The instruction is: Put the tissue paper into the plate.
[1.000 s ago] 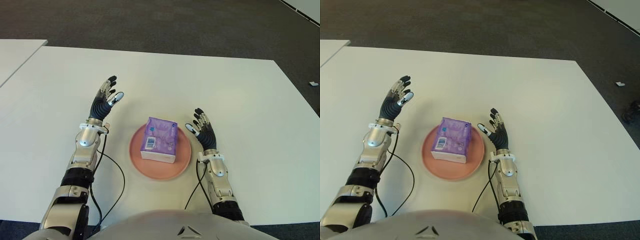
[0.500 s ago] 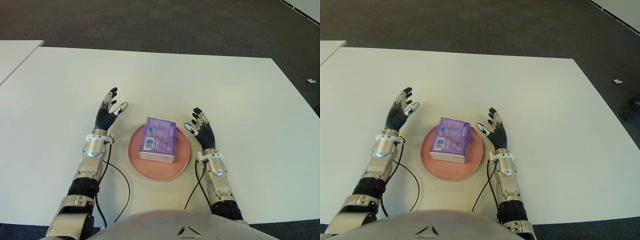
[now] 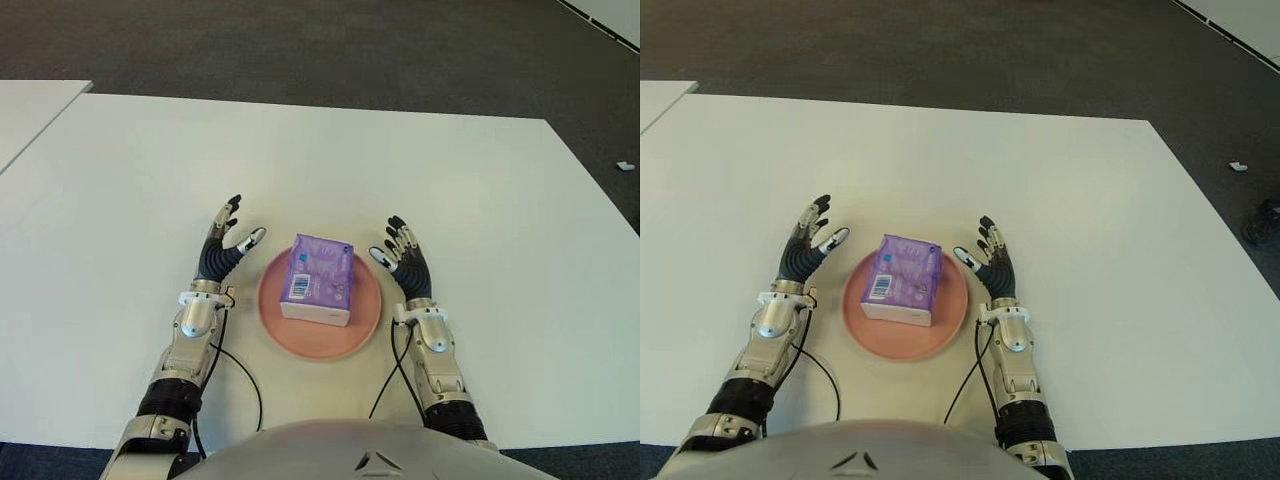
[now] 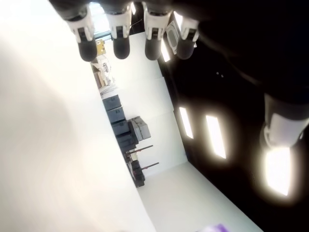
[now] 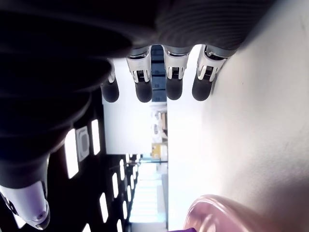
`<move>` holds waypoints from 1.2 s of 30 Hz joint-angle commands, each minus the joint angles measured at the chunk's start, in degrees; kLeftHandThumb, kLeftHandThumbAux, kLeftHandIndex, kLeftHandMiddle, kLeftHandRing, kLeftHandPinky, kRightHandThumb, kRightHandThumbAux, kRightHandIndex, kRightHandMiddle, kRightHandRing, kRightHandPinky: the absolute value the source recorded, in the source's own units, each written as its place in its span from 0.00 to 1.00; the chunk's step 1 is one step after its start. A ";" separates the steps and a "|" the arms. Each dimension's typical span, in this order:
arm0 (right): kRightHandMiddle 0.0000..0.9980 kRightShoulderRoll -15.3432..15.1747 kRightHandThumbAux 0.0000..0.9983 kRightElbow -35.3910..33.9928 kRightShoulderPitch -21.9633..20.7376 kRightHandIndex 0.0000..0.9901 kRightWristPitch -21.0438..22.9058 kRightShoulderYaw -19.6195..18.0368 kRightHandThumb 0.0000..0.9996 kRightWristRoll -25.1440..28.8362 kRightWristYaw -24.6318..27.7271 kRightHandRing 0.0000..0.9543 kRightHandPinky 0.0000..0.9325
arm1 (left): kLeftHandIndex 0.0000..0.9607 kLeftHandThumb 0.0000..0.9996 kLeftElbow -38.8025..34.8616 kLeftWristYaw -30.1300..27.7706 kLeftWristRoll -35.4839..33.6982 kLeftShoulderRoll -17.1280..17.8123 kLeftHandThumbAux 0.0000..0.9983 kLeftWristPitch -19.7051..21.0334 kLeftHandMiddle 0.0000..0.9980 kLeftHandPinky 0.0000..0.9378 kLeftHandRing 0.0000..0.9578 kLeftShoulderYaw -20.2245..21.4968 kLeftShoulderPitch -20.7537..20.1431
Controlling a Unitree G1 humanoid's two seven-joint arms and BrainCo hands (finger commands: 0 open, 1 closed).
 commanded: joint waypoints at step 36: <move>0.00 0.22 0.71 10.56 0.45 0.00 -0.99 -1.93 0.00 -0.01 -1.11 0.00 0.00 | 0.00 0.00 6.37 1.97 -2.42 -2.25 0.50 2.23 0.00 0.00 0.00 1.33 0.95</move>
